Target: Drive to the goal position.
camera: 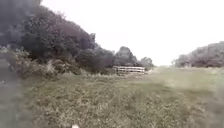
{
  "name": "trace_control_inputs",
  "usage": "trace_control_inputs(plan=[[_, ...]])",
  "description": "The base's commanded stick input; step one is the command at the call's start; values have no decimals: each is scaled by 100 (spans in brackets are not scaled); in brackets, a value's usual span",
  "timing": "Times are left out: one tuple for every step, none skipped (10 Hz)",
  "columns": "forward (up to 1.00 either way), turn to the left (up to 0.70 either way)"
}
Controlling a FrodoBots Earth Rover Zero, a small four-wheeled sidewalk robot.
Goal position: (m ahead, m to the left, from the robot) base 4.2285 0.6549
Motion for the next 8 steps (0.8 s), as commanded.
trace_control_inputs(plan=[[0, 0], [0, 0], [0, 0], [0, 0], [0, 0], [0, 0], [0, 0], [70, 0]])
